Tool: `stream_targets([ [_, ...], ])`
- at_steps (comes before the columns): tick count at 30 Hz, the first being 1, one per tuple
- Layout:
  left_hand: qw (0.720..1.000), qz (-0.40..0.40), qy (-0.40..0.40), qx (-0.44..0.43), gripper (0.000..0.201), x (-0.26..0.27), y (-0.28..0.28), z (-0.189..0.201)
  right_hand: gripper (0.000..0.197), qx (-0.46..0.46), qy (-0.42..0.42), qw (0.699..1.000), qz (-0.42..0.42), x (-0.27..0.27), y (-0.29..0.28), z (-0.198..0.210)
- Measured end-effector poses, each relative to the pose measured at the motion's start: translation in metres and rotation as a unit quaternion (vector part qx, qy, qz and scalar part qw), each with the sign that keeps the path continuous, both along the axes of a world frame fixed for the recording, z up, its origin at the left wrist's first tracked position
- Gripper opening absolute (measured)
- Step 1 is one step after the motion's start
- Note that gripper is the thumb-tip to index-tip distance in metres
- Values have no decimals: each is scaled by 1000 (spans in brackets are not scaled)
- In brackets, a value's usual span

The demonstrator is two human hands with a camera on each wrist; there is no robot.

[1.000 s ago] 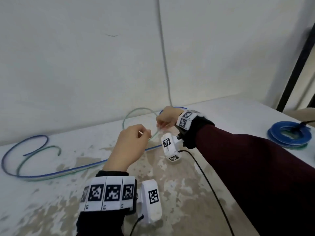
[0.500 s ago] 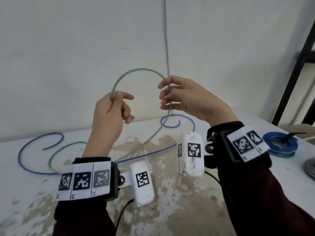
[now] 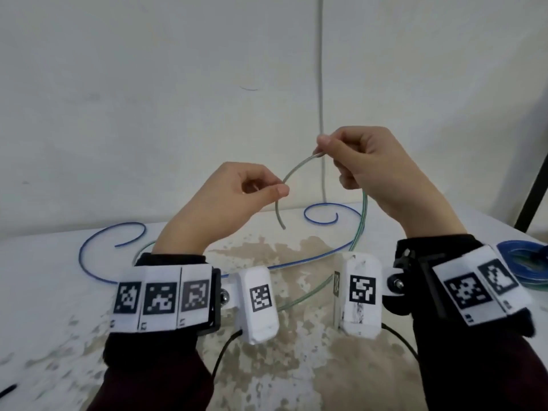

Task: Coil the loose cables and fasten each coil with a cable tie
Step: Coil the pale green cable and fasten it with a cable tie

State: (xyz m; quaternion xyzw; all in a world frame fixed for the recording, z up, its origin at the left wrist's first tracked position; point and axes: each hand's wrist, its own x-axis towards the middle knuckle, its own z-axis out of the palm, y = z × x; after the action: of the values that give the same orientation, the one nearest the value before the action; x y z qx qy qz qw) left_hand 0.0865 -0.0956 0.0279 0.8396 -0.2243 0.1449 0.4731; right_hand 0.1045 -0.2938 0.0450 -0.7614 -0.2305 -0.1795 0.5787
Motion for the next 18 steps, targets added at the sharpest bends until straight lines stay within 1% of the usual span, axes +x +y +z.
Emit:
stream_targets([
  [1,999,-4,12,-30,11,1,2,0,27,1,1,1000,5,-1,1,1],
  [2,997,-2,15,-75,11,1,4,1,29,-19,10,1000,11,-2,2,1],
  [4,984,4,0,-180,10,0,8,4,33,-94,46,994,37,-4,6,-1],
  [5,975,1,-4,-223,10,-2,9,5,36,-112,68,989,62,-5,10,-2],
  [6,966,-7,-4,-258,9,-3,9,7,36,-107,89,986,89,-6,14,-4],
  [7,958,-16,0,-286,10,-5,7,7,36,-82,104,985,114,-6,18,-5],
  [9,946,-32,13,-324,11,-6,4,7,34,-5,123,981,149,-5,27,-6],
  [11,940,-47,29,-336,12,-8,0,7,32,71,125,977,159,-6,34,-5],
  [13,947,-68,39,-310,12,-10,-5,7,32,123,123,972,161,-6,38,-4],
  [16,966,-91,35,-240,8,-15,-12,5,34,159,127,964,173,-7,40,-3],
  [18,972,-84,21,-220,9,-14,-12,4,36,157,127,961,190,-8,42,-3],
])
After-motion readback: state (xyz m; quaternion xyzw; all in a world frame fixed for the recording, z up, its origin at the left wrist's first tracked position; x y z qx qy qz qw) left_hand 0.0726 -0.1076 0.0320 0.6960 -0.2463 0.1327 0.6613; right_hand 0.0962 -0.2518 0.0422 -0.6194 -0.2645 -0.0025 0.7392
